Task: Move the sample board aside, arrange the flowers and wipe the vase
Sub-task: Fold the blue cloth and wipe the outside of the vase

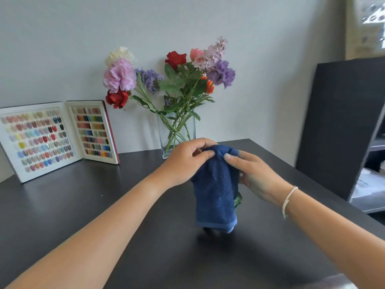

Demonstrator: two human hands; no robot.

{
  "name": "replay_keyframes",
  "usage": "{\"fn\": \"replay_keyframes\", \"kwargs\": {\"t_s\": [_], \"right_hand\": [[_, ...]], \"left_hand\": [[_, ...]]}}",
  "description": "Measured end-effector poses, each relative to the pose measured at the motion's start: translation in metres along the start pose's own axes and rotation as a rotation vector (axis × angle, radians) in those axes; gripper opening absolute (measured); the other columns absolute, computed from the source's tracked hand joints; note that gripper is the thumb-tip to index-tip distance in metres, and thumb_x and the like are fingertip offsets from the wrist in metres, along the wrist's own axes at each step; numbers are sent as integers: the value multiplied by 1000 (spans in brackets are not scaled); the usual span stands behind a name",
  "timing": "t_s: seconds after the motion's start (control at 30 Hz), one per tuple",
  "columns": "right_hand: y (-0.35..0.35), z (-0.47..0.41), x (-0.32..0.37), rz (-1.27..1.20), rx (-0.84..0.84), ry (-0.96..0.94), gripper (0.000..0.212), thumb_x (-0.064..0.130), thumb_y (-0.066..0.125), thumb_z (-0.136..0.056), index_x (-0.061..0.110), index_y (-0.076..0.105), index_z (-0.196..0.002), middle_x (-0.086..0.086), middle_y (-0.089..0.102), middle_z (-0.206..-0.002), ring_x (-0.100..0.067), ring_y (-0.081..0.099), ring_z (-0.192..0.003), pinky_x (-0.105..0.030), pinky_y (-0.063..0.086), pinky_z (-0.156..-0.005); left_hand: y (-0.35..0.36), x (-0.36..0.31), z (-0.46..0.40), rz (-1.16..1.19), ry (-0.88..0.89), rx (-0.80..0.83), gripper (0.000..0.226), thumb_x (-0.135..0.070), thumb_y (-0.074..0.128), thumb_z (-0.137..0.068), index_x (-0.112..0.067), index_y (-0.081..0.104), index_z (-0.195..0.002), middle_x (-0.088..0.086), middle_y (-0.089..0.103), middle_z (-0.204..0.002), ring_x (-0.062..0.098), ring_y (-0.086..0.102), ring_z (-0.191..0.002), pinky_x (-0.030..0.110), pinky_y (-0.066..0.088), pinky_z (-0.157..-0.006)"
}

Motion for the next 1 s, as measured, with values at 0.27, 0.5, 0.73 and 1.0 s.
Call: {"fn": "replay_keyframes", "kwargs": {"t_s": [0.27,0.5,0.73,1.0], "right_hand": [[-49,40,36,118,-171,-87,18,32,65,-79,16,70,-85,-1,74,-82,-19,68,-80,-25,55,-65],[-105,85,57,338,-295,20,15,35,64,-82,22,72,-87,2,76,-82,-17,70,-78,-27,54,-61],[-143,118,73,224,-278,94,32,36,72,-62,12,74,-83,-6,75,-80,-19,71,-76,-24,55,-57],[-166,110,-13,473,-452,420,20,11,67,-82,8,65,-102,-7,69,-83,-11,65,-58,-15,47,-44]], "left_hand": [[33,-8,5,-10,-127,243,14,-32,67,-79,-39,65,-91,-4,71,-96,12,66,-91,30,54,-82],[61,-13,10,76,-189,242,12,-29,59,-86,-23,69,-85,-3,73,-94,18,65,-95,35,53,-89],[105,-41,11,579,-253,322,11,-15,54,-89,-13,64,-83,4,72,-76,20,70,-68,33,58,-64],[160,27,19,488,-689,172,12,-8,53,-88,-5,58,-78,12,66,-70,19,68,-55,29,56,-51]]}}
Point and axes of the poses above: each hand's wrist, its own z-axis away from the middle knuckle, its own y-axis out of the palm, x = y × z, the point moved 4 cm from there along -z, towards the middle knuckle
